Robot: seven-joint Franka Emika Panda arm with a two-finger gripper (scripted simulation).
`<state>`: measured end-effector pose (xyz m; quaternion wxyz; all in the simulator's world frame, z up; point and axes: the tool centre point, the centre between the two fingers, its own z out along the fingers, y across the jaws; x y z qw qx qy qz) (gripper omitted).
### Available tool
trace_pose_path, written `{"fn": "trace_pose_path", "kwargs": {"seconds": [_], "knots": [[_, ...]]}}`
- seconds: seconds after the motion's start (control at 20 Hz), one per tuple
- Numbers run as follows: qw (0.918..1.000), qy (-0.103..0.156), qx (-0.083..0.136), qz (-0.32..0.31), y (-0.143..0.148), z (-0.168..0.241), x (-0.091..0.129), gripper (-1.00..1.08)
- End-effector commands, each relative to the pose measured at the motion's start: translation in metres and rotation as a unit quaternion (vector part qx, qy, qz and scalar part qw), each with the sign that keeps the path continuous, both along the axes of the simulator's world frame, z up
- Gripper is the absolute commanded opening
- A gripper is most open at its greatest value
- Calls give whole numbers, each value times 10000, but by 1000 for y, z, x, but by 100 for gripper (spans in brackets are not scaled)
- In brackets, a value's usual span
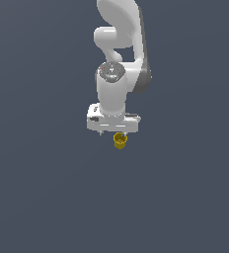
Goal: Pick up the object and move it to a goal position.
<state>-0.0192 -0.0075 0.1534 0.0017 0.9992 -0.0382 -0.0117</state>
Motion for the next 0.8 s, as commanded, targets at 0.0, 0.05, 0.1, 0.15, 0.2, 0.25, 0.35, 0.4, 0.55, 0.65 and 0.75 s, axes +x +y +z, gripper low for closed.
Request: {"fn": "trace_pose_path", "kwargs": {"seconds": [0.0, 0.05, 0.1, 0.15, 0.2, 0.25, 0.35, 0.4, 0.55, 0.65, 0.75], "knots": [[9999, -11, 1, -165, 5, -7, -3, 100], [9997, -17, 1, -244, 7, -10, -4, 100], [9995, -24, 1, -329, 9, -13, -6, 100], [9991, -31, 1, -421, 11, -16, -8, 100], [9987, -38, 1, -518, 14, -20, -10, 100], [9981, -46, 1, -621, 16, -24, -12, 100], [9966, -60, 0, -819, 21, -31, -16, 100], [9958, -67, -1, -909, 23, -34, -18, 100], [9934, -85, -2, -1146, 28, -43, -23, 100], [9918, -95, -3, -1274, 31, -47, -26, 100], [9904, -103, -4, -1379, 33, -51, -28, 100]]}}
